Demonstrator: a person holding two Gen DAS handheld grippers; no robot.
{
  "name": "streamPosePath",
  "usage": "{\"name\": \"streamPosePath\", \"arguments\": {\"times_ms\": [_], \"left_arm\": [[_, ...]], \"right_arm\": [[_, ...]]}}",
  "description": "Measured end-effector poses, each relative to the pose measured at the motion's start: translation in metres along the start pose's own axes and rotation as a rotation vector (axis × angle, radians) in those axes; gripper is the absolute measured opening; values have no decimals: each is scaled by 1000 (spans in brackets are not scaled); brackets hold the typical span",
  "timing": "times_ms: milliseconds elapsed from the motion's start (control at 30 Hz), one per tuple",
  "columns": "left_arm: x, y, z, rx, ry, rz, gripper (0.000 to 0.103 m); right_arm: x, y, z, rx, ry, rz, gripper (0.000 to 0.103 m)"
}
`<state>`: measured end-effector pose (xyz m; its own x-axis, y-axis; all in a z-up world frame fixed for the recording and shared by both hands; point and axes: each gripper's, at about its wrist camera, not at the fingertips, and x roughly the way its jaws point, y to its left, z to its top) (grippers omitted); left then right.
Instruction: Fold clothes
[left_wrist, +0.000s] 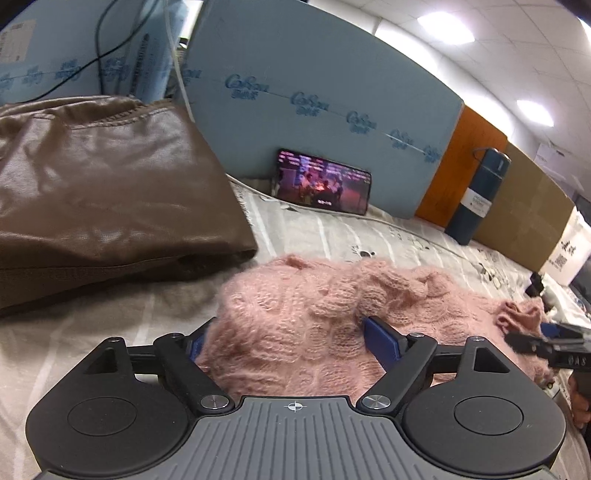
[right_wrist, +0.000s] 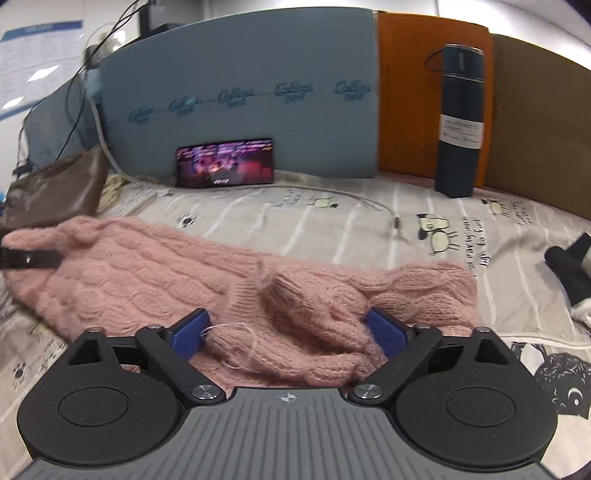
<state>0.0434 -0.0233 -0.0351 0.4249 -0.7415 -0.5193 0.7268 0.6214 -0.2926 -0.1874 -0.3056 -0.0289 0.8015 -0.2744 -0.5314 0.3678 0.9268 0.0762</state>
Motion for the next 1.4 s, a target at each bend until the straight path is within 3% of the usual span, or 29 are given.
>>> {"name": "streamPosePath", "arguments": {"times_ms": [67, 167, 267, 433, 500, 733, 867, 1067, 1100, 1167, 1200, 1233, 1300, 1400], "left_arm": [[3, -4, 0, 14, 5, -5, 84], [4, -9, 0, 28, 6, -5, 83], [4, -10, -1, 30, -1, -8, 76], [-4, -14, -1, 52, -44, -46, 35], [-11, -15, 2, 55, -84, -59, 26], [-36, -13, 17, 63, -235, -39, 25], [-28, 1, 19, 30, -194, -10, 25], [-11, 8, 17, 41, -94, 13, 32], [-11, 8, 17, 50, -93, 29, 39], [-11, 6, 17, 81, -102, 81, 59], [-12, 6, 18, 101, -114, 110, 73], [-14, 5, 19, 121, -126, 135, 80], [-17, 1, 21, 165, -146, 157, 84], [-22, -14, 24, 271, -199, 167, 92]], "right_arm": [[-3, -6, 0, 27, -18, -43, 40], [-13, -20, 0, 87, -52, -57, 20], [-30, -28, 7, 119, -151, -76, 18], [-60, -53, 33, 229, -336, -62, 18], [-68, -68, 42, 300, -396, -48, 17], [-100, -108, 51, 500, -585, -26, 16], [-88, -131, 33, 595, -494, -41, 16], [-54, -160, -1, 687, -294, -114, 19], [-50, -164, -4, 699, -273, -145, 22], [-52, -164, -7, 699, -290, -267, 39], [-56, -161, -7, 689, -314, -333, 41], [-59, -158, -8, 676, -340, -399, 43], [-69, -156, -11, 681, -397, -429, 44], [-78, -151, -12, 684, -477, -315, 48]]}}
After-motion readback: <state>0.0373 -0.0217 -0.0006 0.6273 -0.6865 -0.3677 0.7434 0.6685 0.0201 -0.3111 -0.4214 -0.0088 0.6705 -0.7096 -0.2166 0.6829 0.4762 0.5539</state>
